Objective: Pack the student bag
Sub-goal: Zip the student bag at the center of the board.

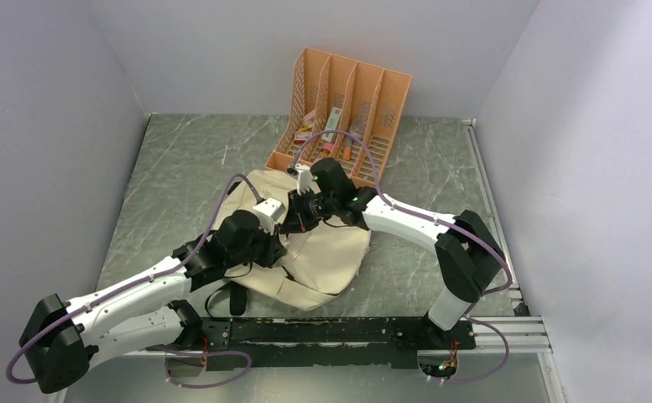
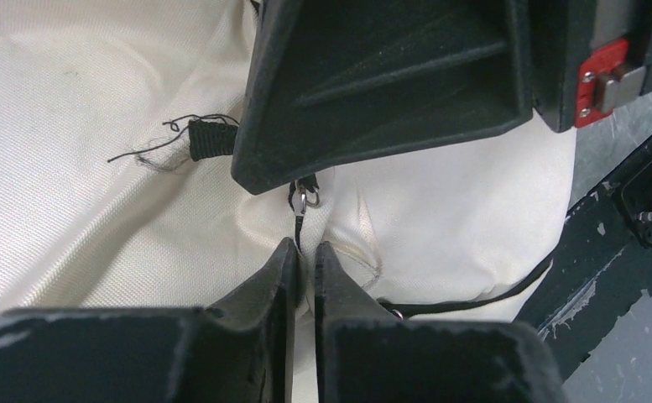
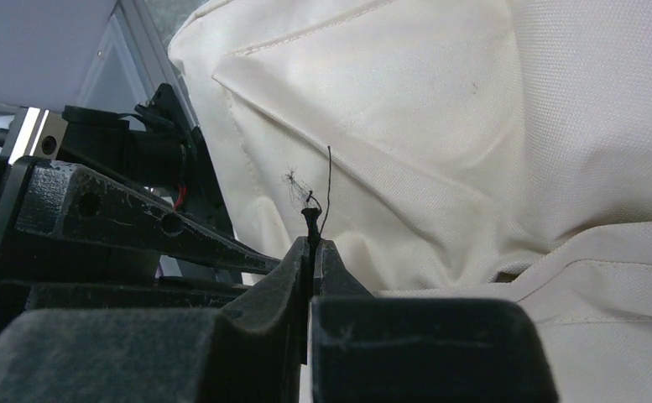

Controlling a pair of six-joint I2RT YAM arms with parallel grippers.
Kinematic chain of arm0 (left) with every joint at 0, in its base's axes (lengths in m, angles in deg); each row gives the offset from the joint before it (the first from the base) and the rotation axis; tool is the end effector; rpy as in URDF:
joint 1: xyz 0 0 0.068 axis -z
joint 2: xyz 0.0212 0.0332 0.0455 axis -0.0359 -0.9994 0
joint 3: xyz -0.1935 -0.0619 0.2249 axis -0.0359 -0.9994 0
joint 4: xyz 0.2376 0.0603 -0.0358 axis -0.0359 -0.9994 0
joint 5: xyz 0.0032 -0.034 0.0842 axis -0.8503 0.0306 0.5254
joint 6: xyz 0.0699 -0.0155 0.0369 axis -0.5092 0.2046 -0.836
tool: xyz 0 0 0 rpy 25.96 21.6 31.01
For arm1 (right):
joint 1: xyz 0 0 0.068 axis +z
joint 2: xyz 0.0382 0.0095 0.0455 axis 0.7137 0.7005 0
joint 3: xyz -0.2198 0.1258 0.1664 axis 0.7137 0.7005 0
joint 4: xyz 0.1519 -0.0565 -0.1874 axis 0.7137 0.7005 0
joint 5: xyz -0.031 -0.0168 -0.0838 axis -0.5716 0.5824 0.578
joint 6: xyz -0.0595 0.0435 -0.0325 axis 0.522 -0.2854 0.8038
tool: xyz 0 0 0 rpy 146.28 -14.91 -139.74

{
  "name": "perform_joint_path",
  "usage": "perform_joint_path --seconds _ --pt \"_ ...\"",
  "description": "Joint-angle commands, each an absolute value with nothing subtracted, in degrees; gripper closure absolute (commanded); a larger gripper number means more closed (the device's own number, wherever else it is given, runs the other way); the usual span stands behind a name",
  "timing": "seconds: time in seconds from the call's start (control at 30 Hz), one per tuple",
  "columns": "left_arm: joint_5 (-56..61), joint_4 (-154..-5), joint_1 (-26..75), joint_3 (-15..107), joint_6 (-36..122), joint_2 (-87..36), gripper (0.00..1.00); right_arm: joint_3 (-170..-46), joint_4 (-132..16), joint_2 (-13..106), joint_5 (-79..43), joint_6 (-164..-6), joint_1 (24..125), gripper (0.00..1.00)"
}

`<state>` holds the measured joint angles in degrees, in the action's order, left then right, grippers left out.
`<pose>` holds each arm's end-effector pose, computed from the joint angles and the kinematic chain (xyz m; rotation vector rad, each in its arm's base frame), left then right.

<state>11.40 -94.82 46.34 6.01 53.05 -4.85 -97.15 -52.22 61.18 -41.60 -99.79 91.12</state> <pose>0.1345 -0.1502 0.2396 0.5125 2.2120 -0.6651 0.2421 0.2994 0.2613 -0.8210 2.2601 1.2180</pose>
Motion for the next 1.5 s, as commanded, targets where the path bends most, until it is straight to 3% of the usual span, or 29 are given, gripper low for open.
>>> perform_joint_path --seconds 0.0,0.37,0.8,1.47 --pt "10.0 -97.7 47.6 4.6 55.1 -3.5 0.93 -97.8 -53.6 59.8 -39.1 -99.2 91.0 1.0" --pt "9.9 -98.9 51.6 0.8 61.5 0.9 0.95 -94.8 -55.1 58.5 -22.0 -95.6 90.9 1.0" --pt "13.1 -101.2 55.0 1.3 62.8 1.0 0.95 -100.5 -55.0 62.3 -7.1 -88.7 88.7 1.0" --pt "16.3 -105.9 55.1 2.2 66.8 4.9 0.95 -103.4 -66.0 68.8 -4.5 -84.5 78.5 1.0"
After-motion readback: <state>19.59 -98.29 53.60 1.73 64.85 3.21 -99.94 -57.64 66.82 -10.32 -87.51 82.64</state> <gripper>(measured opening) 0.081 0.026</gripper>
